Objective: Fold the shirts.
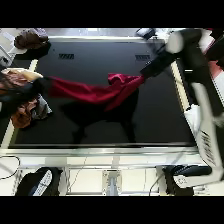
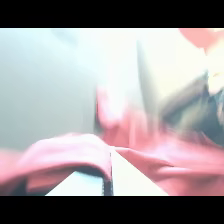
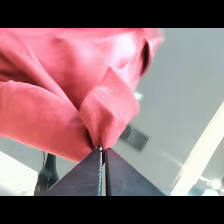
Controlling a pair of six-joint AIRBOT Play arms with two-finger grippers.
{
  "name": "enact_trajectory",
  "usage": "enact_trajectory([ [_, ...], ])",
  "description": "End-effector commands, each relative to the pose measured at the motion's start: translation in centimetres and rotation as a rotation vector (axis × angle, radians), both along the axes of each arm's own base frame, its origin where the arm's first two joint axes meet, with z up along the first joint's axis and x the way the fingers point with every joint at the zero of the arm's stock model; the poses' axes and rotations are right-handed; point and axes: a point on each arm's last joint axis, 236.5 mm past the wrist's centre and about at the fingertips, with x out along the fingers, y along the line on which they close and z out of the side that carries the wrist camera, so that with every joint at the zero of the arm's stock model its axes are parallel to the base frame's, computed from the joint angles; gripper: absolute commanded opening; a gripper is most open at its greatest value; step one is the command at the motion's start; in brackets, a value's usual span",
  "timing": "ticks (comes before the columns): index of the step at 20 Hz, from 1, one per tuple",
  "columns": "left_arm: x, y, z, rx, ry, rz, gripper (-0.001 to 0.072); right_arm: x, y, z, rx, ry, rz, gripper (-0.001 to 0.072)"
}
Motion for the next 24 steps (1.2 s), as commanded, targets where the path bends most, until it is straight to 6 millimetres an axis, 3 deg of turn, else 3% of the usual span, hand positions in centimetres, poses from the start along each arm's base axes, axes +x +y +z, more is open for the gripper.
enact_trajectory([
  [1, -5.6, 1.9, 12.1, 0.137, -0.284, 0.093, 0.001, -8.2, -3.9, 10.1, 0.11, -0.204, -0.083, 0.0018],
  [3, -8.2, 1.8, 15.3, 0.233, -0.336, 0.106, 0.001, -12.6, -5.7, 16.6, 0.24, -0.425, -0.107, 0.0018],
  [5, -9.9, 1.1, 17.2, 0.29, -0.33, 0.089, 0.0011, -16.5, -6.8, 22.1, 0.341, -0.632, -0.08, 0.0016],
  [7, -10.8, 0.1, 18.3, 0.318, -0.331, 0.049, 0.001, -18.5, -7.3, 25.4, 0.397, -0.76, -0.058, 0.0016],
  [9, -10.4, -0.3, 17.6, 0.311, -0.284, 0.018, 0.001, -18.2, -7.6, 26.6, 0.4, -0.815, -0.063, 0.0015],
  [11, -8.1, 0.4, 13.8, 0.314, -0.14, -0.02, 0.001, -15.1, -8.2, 27.0, 0.325, -0.857, -0.097, 0.0016],
  [12, -6.5, 0.8, 11.0, 0.293, -0.032, -0.053, 0.001, -13.1, -8.7, 26.3, 0.272, -0.848, -0.132, 0.0015],
  [15, -1.6, 1.1, 1.8, 0.236, 0.271, -0.183, 0.0011, -4.9, -9.4, 20.3, 0.073, -0.696, -0.229, 0.0015],
  [16, -0.1, 0.9, -1.7, 0.233, 0.371, -0.225, 0.001, -1.7, -9.3, 16.3, 0.037, -0.593, -0.245, 0.0015],
  [19, 4.3, -0.3, -11.9, 0.234, 0.603, -0.313, 0.0022, 6.9, -8.4, 0.6, 0.135, -0.217, -0.289, 0.0019],
  [20, 6.2, -0.8, -15.1, 0.22, 0.643, -0.318, 0.018, 9.2, -7.8, -3.7, 0.214, -0.13, -0.311, 0.0024],
  [21, 8.5, -0.8, -17.9, 0.201, 0.654, -0.29, 0.0514, 11.6, -7.3, -7.6, 0.294, -0.068, -0.327, 0.0075],
  [22, 10.8, -0.4, -19.9, 0.178, 0.641, -0.244, 0.0643, 13.9, -6.7, -10.6, 0.369, -0.042, -0.344, 0.0277],
  [23, 13.1, 0.0, -21.0, 0.136, 0.608, -0.191, 0.0641, 15.7, -6.3, -12.3, 0.427, -0.042, -0.357, 0.0453],
  [24, 15.3, 1.1, -21.0, 0.091, 0.556, -0.122, 0.0641, 17.3, -6.1, -13.0, 0.472, -0.073, -0.368, 0.0459],
])
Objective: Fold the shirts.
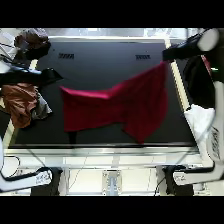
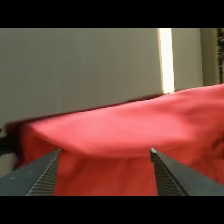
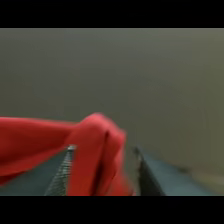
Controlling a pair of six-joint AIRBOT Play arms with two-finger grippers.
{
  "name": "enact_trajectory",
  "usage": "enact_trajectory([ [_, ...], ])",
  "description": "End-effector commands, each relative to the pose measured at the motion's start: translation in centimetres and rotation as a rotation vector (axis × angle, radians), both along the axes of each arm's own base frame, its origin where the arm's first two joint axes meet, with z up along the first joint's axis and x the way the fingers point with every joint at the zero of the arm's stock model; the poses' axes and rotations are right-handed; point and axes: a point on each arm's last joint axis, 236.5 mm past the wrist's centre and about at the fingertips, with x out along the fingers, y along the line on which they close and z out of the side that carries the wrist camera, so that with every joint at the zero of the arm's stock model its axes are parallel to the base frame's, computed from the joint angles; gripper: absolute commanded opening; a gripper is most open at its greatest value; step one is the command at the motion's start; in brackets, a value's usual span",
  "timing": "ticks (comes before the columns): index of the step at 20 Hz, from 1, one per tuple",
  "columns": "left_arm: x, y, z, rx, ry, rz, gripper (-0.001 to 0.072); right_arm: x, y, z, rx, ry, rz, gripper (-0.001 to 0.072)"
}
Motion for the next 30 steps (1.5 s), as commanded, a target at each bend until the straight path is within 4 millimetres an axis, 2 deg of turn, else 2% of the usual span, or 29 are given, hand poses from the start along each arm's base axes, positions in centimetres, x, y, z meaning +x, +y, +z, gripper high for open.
enact_trajectory([
  [1, 7.5, 2.8, -3.6, -0.071, -0.109, 0.22, 0.0641, 6.2, 1.0, -6.1, 0.233, -0.025, -0.057, 0.0459],
  [3, 9.3, 7.4, 0.8, -0.127, -0.237, 0.367, 0.064, 7.3, -0.6, -2.3, 0.204, -0.131, -0.073, 0.0458],
  [4, 8.9, 9.8, 3.2, -0.133, -0.281, 0.412, 0.064, 6.9, -2.1, 0.3, 0.16, -0.163, -0.081, 0.0457],
  [5, 7.7, 12.5, 5.6, -0.124, -0.317, 0.451, 0.064, 5.8, -4.5, 3.2, 0.097, -0.19, -0.106, 0.0457],
  [6, 5.7, 14.9, 7.8, -0.125, -0.33, 0.477, 0.0635, 4.4, -7.1, 6.3, 0.05, -0.223, -0.145, 0.0456],
  [8, 0.9, 18.8, 11.1, -0.119, -0.333, 0.527, 0.0516, 0.0, -12.0, 12.3, 0.03, -0.306, -0.236, 0.0457],
  [9, -1.8, 20.7, 12.3, -0.094, -0.344, 0.571, 0.0483, -2.4, -13.9, 13.9, 0.028, -0.321, -0.278, 0.0457],
  [10, -4.3, 22.1, 12.6, -0.072, -0.346, 0.618, 0.0483, -5.1, -15.6, 14.2, 0.028, -0.302, -0.323, 0.0457],
  [11, -6.8, 22.6, 12.1, -0.069, -0.338, 0.662, 0.0482, -7.4, -16.8, 13.0, 0.027, -0.247, -0.351, 0.0458],
  [12, -8.8, 22.4, 10.9, -0.073, -0.319, 0.696, 0.0483, -9.8, -17.7, 10.7, 0.032, -0.162, -0.371, 0.0458],
  [13, -10.7, 21.6, 8.9, -0.085, -0.288, 0.722, 0.0482, -11.7, -18.3, 7.9, 0.054, -0.087, -0.393, 0.0458],
  [15, -13.0, 19.7, 5.2, -0.124, -0.239, 0.754, 0.0482, -14.6, -18.0, 1.1, 0.191, 0.045, -0.441, 0.0458],
  [17, -14.2, 17.4, 2.5, -0.201, -0.202, 0.768, 0.0482, -17.4, -16.0, -6.8, 0.381, 0.201, -0.493, 0.0458],
  [18, -14.8, 16.3, 1.4, -0.241, -0.183, 0.769, 0.0483, -18.9, -14.4, -10.6, 0.487, 0.3, -0.498, 0.0458],
  [20, -15.9, 14.5, -0.5, -0.283, -0.147, 0.766, 0.0483, -21.7, -10.7, -16.0, 0.653, 0.466, -0.453, 0.0458],
  [21, -16.7, 13.8, -1.5, -0.305, -0.127, 0.785, 0.0483, -22.6, -9.3, -17.7, 0.705, 0.521, -0.423, 0.0458],
  [23, -18.3, 11.9, -3.8, -0.367, -0.072, 0.821, 0.0484, -23.4, -7.9, -20.3, 0.75, 0.57, -0.404, 0.0462],
  [25, -20.1, 9.6, -6.5, -0.407, -0.004, 0.813, 0.0484, -22.9, -7.8, -21.6, 0.78, 0.571, -0.428, 0.0461],
  [28, -21.6, 8.0, -9.9, -0.424, 0.068, 0.804, 0.0513, -22.6, -7.4, -23.2, 0.824, 0.605, -0.426, 0.0462],
  [30, -21.5, 7.2, -10.3, -0.433, 0.079, 0.778, 0.0544, -22.4, -7.2, -24.4, 0.848, 0.623, -0.424, 0.0462],
])
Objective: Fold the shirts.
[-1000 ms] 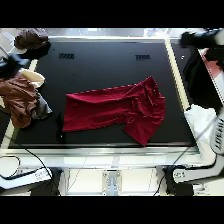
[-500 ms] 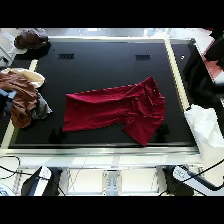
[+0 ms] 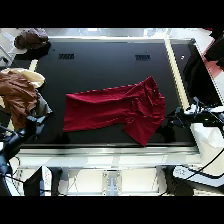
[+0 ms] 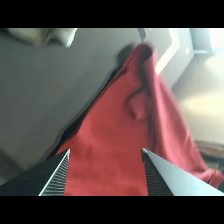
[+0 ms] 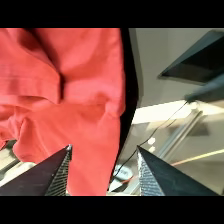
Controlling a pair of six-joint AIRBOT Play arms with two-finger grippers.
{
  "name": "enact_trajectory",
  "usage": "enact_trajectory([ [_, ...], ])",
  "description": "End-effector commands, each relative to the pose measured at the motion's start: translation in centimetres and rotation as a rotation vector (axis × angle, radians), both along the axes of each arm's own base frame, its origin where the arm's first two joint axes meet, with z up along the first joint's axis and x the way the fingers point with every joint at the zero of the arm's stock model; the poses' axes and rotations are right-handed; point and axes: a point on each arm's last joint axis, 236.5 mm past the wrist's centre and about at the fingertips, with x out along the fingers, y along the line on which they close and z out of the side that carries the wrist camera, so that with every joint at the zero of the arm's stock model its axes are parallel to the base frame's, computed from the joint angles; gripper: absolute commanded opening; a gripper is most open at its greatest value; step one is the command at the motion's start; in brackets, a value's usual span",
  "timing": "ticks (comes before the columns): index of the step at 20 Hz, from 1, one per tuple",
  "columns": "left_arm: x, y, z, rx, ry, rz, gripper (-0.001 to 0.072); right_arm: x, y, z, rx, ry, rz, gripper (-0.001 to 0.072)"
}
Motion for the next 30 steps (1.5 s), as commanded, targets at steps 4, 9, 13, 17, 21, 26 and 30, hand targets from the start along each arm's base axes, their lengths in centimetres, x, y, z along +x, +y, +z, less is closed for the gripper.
enact_trajectory([
  [4, -0.6, -4.3, -1.8, -0.054, 0.026, -0.121, 0.0542, 1.0, 0.5, -3.3, 0.072, 0.014, -0.039, 0.0453],
  [9, -0.2, -7.3, -3.4, -0.093, 0.085, -0.198, 0.0541, 2.4, 3.8, -5.0, 0.074, 0.007, 0.026, 0.0447],
  [13, -0.4, -8.7, -5.1, -0.116, 0.144, -0.242, 0.0541, 3.1, 5.8, -4.8, 0.083, -0.013, 0.056, 0.01],
  [17, -0.6, -8.5, -6.2, -0.145, 0.19, -0.218, 0.051, 2.7, 6.3, -2.8, 0.096, -0.05, 0.1, 0.0023],
  [21, -1.6, -8.3, -8.4, -0.141, 0.275, -0.233, 0.0502, 3.2, 6.1, -0.5, 0.066, -0.117, 0.108, 0.0023],
  [26, -1.3, -7.9, -8.7, -0.137, 0.278, -0.208, 0.0502, 3.5, 6.0, 0.8, 0.049, -0.154, 0.111, 0.0022],
  [30, 0.2, -6.4, -9.0, -0.146, 0.253, -0.107, 0.0498, 3.3, 6.3, 0.9, 0.059, -0.151, 0.116, 0.0022],
])
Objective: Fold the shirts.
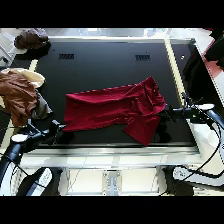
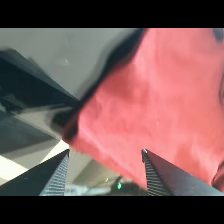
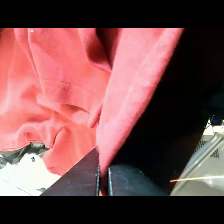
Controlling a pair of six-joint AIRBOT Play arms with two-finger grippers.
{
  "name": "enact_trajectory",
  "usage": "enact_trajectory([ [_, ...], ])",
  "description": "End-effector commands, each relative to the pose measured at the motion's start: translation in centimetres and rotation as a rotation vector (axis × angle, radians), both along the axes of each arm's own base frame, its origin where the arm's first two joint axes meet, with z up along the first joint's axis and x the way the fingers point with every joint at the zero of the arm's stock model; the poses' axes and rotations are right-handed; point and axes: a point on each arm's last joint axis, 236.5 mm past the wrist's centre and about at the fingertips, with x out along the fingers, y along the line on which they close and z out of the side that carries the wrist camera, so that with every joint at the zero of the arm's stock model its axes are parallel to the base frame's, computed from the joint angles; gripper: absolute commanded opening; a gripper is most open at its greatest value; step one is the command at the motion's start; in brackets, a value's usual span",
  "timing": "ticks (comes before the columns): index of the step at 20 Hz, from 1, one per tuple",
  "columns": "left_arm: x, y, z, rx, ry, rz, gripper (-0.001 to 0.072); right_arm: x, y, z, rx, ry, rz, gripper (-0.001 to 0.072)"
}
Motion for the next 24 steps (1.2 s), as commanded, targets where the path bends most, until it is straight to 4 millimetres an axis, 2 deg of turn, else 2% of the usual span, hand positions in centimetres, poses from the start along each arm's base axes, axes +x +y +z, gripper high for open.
enact_trajectory([
  [1, 0.9, 0.7, -0.4, -0.013, 0.001, 0.069, 0.0479, 0.0, 0.2, 0.3, 0.006, -0.004, 0.004, 0.0022],
  [5, 0.5, -0.7, -1.3, -0.024, 0.034, 0.025, 0.0479, 0.0, 0.2, 0.4, 0.008, -0.005, 0.003, 0.0022],
  [6, 0.7, -1.0, -1.4, -0.023, 0.03, 0.021, 0.0455, 0.0, 0.2, 0.4, 0.01, -0.006, 0.002, 0.0022],
  [7, 1.1, -1.3, -1.2, -0.029, 0.02, 0.028, 0.0362, 0.1, 0.3, 0.5, 0.016, -0.008, -0.001, 0.0022],
  [9, 2.1, -1.7, -0.3, -0.07, -0.009, 0.072, 0.0108, 0.4, 0.3, 1.1, 0.02, -0.027, -0.01, 0.0021],
  [10, 2.9, -1.7, 0.4, -0.089, -0.034, 0.086, 0.0014, 0.6, 0.3, 1.7, 0.013, -0.047, -0.012, 0.0021],
  [12, 5.1, -1.5, 3.5, -0.068, -0.162, 0.054, 0.0014, 1.2, 0.0, 4.7, -0.031, -0.135, 0.005, 0.002],
  [14, 8.2, -0.8, 10.0, 0.014, -0.389, -0.003, 0.0013, 1.6, -0.2, 9.9, -0.101, -0.272, 0.046, 0.002],
  [15, 9.4, -0.4, 14.4, 0.101, -0.529, -0.052, 0.0013, 1.3, 0.0, 13.0, -0.143, -0.36, 0.086, 0.0019],
  [17, 10.1, 0.0, 23.7, 0.31, -0.806, -0.14, 0.0013, -0.2, 0.9, 20.4, -0.243, -0.563, 0.16, 0.002],
  [19, 9.0, 0.6, 32.8, 0.47, -1.03, -0.122, 0.0013, -2.9, 1.6, 27.5, -0.399, -0.761, 0.194, 0.002],
  [21, 6.4, 0.8, 40.5, 0.618, -1.198, -0.094, 0.0013, -6.6, 2.0, 34.1, -0.588, -0.95, 0.195, 0.002],
  [23, 3.5, 0.5, 46.8, 0.792, -1.314, -0.106, 0.0012, -10.3, 2.3, 41.4, -0.804, -1.172, 0.156, 0.0019],
  [24, 2.1, 0.4, 49.7, 0.851, -1.357, -0.096, 0.0012, -12.2, 2.3, 45.8, -0.896, -1.294, 0.089, 0.0019],
])
